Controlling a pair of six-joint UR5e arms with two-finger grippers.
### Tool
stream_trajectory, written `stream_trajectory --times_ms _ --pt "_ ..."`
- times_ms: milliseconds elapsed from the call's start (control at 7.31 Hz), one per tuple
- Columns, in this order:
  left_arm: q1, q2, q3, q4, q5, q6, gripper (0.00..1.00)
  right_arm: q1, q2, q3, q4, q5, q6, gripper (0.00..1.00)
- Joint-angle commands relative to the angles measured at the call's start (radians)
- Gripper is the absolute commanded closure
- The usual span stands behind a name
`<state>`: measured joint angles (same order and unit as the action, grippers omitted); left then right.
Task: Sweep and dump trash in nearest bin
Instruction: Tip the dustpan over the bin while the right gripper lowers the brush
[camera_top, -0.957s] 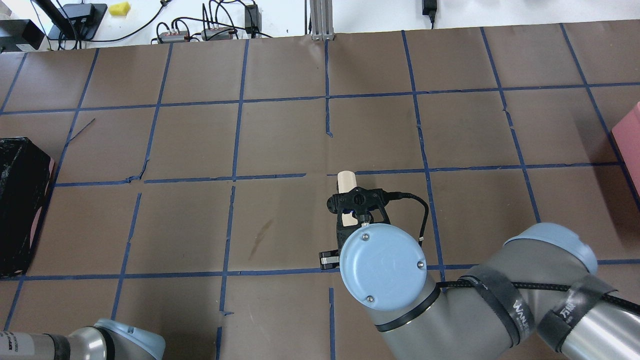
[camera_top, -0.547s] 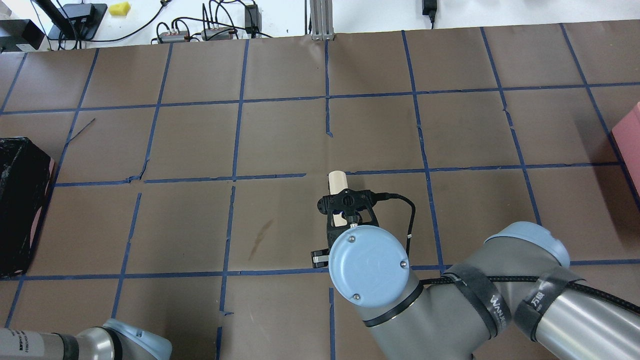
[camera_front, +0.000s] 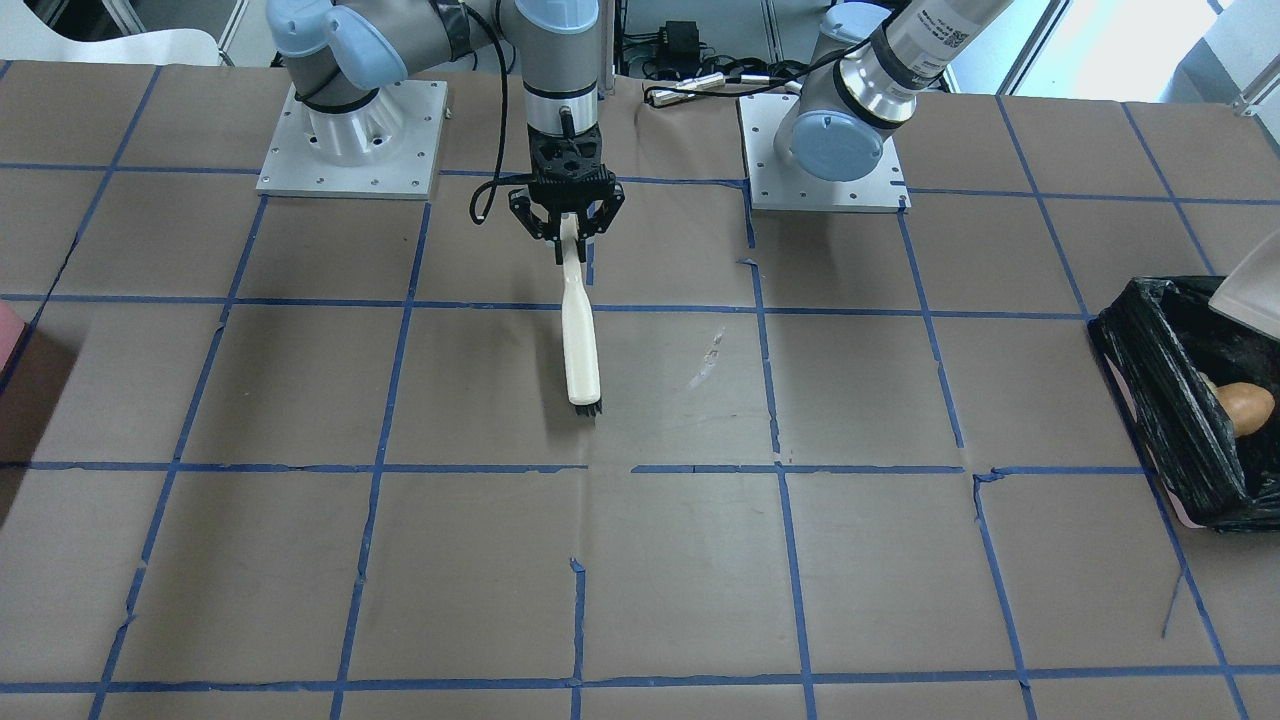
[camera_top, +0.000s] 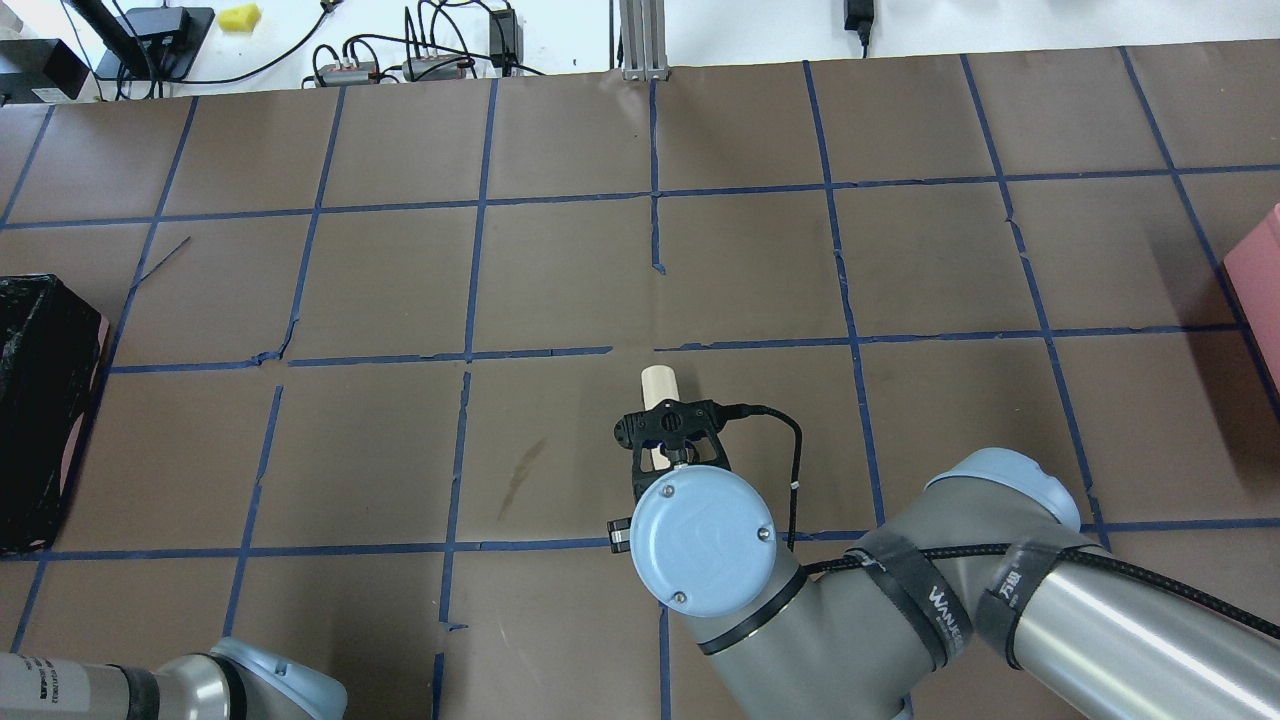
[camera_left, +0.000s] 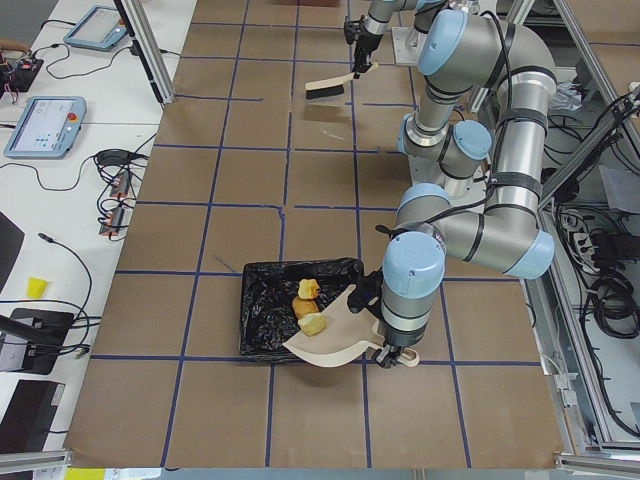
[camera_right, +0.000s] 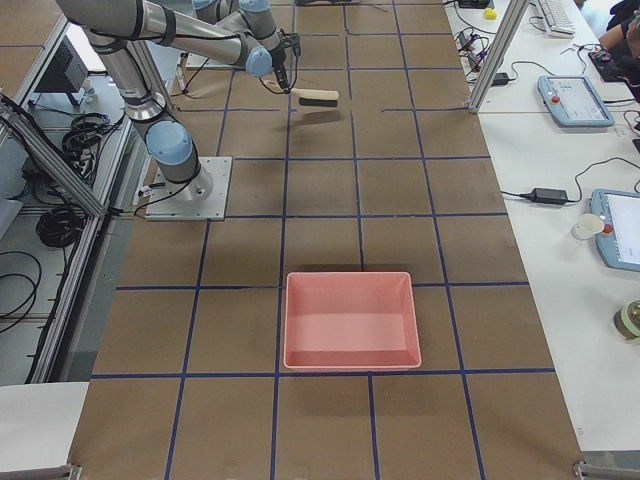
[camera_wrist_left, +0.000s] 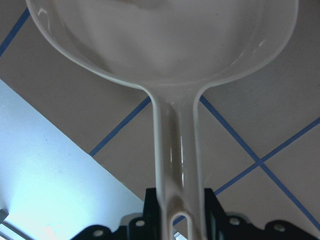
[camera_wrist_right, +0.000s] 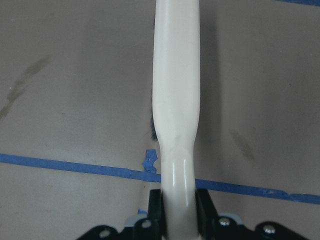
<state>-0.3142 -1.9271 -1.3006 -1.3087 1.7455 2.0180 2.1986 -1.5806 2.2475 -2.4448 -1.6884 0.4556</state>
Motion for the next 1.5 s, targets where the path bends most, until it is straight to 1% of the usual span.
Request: stream_trajectory --times_ms 0,137,274,547,684,821,957,1368 --pt "-0.026 0.020 0.015 0.052 0.044 0.017 0.92 0.013 0.011 0.009 -0.005 -0.002 0.002 0.82" --pt "-0.066 0.025 0.024 0.071 0.081 0.042 0.92 0.013 0.014 0.024 -0.005 -0.002 0.000 0.82" --pt "-0.086 0.028 0.018 0.080 0.138 0.044 0.92 0.013 0.011 0.030 -0.005 -0.002 -0.002 0.82" --pt "-0.088 0.033 -0.014 0.075 0.146 0.089 0.92 0.013 0.014 0.029 -0.005 -0.002 0.006 0.81" --pt "-0.100 0.040 -0.016 0.080 0.194 0.090 0.92 0.013 0.014 0.027 -0.003 0.006 0.017 0.78" --pt "-0.136 0.065 -0.022 0.097 0.239 0.093 0.92 0.013 0.016 0.027 0.001 0.009 0.018 0.68" --pt "-0.163 0.072 -0.029 0.098 0.280 0.093 0.91 0.013 0.016 0.027 0.001 0.010 0.023 0.68" --pt "-0.183 0.068 -0.029 0.118 0.290 0.094 0.92 0.013 0.013 0.023 0.000 0.024 0.044 0.68"
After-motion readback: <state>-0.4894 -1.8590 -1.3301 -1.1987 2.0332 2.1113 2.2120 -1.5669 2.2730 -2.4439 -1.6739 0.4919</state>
